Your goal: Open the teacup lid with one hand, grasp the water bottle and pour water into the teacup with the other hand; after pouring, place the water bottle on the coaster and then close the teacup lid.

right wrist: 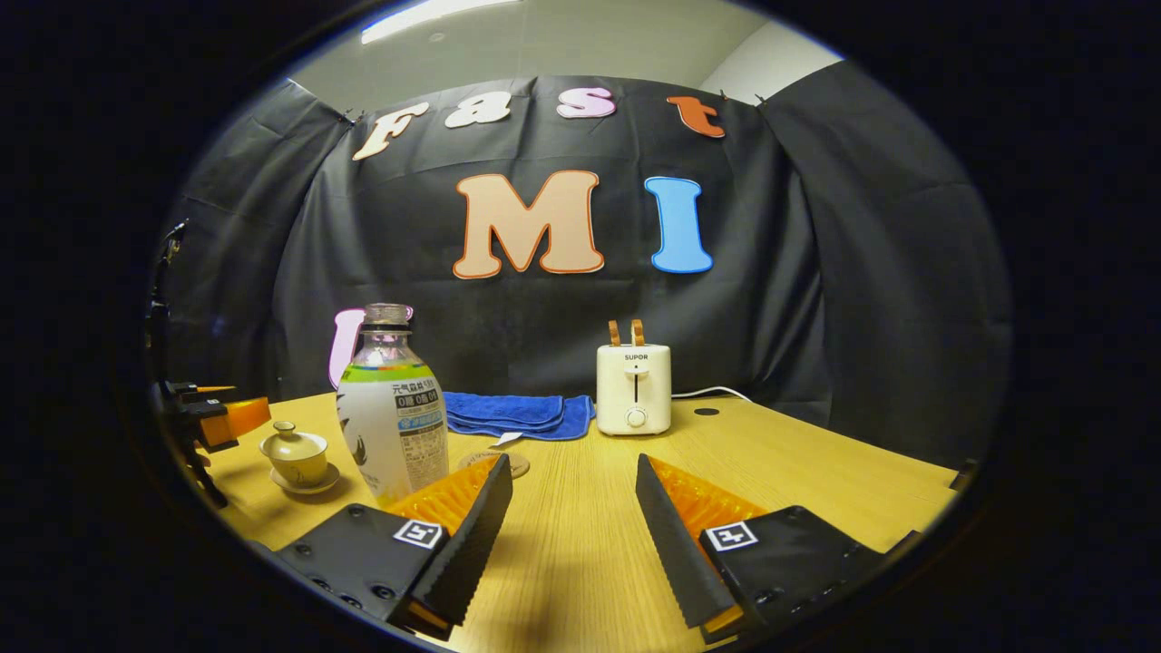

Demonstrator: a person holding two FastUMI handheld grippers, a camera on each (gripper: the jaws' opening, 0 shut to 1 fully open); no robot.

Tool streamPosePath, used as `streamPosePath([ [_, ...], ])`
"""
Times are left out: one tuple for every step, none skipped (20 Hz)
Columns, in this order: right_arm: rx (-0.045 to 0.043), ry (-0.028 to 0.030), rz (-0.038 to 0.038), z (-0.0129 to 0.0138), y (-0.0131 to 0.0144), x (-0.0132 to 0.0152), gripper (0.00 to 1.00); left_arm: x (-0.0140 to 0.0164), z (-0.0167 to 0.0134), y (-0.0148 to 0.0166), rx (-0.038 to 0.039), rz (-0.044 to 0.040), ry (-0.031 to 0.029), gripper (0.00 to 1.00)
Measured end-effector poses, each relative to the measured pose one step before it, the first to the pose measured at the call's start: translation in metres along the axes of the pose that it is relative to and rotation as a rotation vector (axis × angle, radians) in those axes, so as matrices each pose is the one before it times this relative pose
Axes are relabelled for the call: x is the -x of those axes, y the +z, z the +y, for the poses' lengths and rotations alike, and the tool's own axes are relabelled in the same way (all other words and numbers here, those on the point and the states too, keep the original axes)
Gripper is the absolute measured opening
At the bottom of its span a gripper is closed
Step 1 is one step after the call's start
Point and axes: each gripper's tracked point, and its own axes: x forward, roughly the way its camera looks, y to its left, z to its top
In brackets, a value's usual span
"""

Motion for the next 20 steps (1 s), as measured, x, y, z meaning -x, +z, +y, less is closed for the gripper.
streamPosePath([
  [0.0006,0.00041,-0.00059,-0.00015,0.00057,0.00061,0.84,-0.00062,-0.00464,0.00139,-0.00127,-0.00022,-0.01197,0.97],
  [0.00009,0.00008,0.00357,0.00087,-0.00138,0.0004,0.84,-0.00127,-0.00414,0.00371,-0.00236,-0.00797,-0.01087,0.97],
  [-0.00093,-0.00029,-0.0015,0.0006,0.00119,0.00024,0.89,-0.0007,-0.00338,0.00479,-0.0037,-0.00913,-0.01063,0.97],
  [0.00131,0.0006,-0.00181,-0.00009,0.00016,-0.00085,0.84,-0.00091,-0.00505,0.00428,-0.00352,-0.01039,-0.01393,0.97],
  [-0.00068,-0.00141,0.00681,-0.00042,-0.00128,-0.00009,0.89,-0.00144,-0.00659,0.00212,-0.00352,-0.00508,-0.01863,0.97],
  [-0.00091,-0.00684,-0.00328,-0.002,0.00078,-0.00015,0.93,-0.00085,-0.00655,0.00227,-0.0017,-0.00311,-0.02012,0.97],
  [0.00217,-0.00669,-0.00161,-0.00104,0.00057,-0.00023,0.84,-0.00145,-0.0065,-0.00004,-0.00164,0.00636,-0.01915,0.97],
  [-0.00042,-0.00193,0.00005,-0.00012,-0.00033,0.00014,0.89,-0.0017,-0.00479,-0.00266,-0.00015,0.014,-0.01581,0.97],
  [-0.00083,-0.00124,0.00042,0.00058,-0.00028,0.00027,0.84,-0.00227,-0.00405,-0.00353,0.00032,0.01628,-0.01236,0.97],
  [0.00052,0.00028,-0.00033,-0.00005,-0.00019,-0.00061,0.84,-0.00226,-0.00262,-0.00413,0.00084,0.01855,-0.00769,0.97],
  [0.00006,-0.00003,-0.00047,-0.00007,0.00017,-0.00006,0.84,-0.00157,-0.00288,-0.00414,0.00013,0.0195,-0.00615,0.96],
  [-0.00079,-0.00024,0.0005,-0.00019,0.00026,0.00072,0.84,-0.00154,-0.0008,-0.00377,0.00281,0.01884,-0.00255,0.96],
  [0.00061,0.00026,-0.00079,-0.00003,0.00029,-0.00025,0.84,-0.00145,-0.00162,-0.00432,0.00296,0.02018,-0.0053,0.96],
  [-0.00024,0.00027,0.00008,0.00025,-0.00017,0.00003,0.84,-0.001,-0.00169,-0.00345,0.00236,0.01662,-0.00436,0.96],
  [-0.00062,-0.0001,0.00083,-0.00003,-0.0001,-0.00024,0.84,-0.00112,-0.00213,-0.00357,0.00056,0.01718,-0.00441,0.96],
  [0.00041,0.00016,-0.00068,-0.00034,-0.00036,-0.00019,0.84,-0.00064,-0.00074,-0.00205,-0.00062,0.01179,-0.00394,0.96],
  [-0.00018,0.00014,-0.00083,-0.00015,0.00044,0.00012,0.84,-0.00136,-0.00159,-0.00214,-0.00151,0.01103,-0.0043,0.96],
  [-0.00031,-0.00006,0.00055,0.00016,-0.00041,0.00018,0.85,-0.00102,-0.00096,-0.00119,-0.00094,0.00994,-0.00255,0.96],
  [0.00046,0.00075,-0.00051,0.00024,0.00007,0.00009,0.86,-0.00092,-0.00126,-0.0025,-0.00257,0.00958,-0.00178,0.96],
  [-0.00035,0.00316,-0.00021,0.00055,0.00008,0.00009,0.87,-0.00108,0.00051,-0.00189,-0.00407,0.01196,-0.00025,0.95],
])
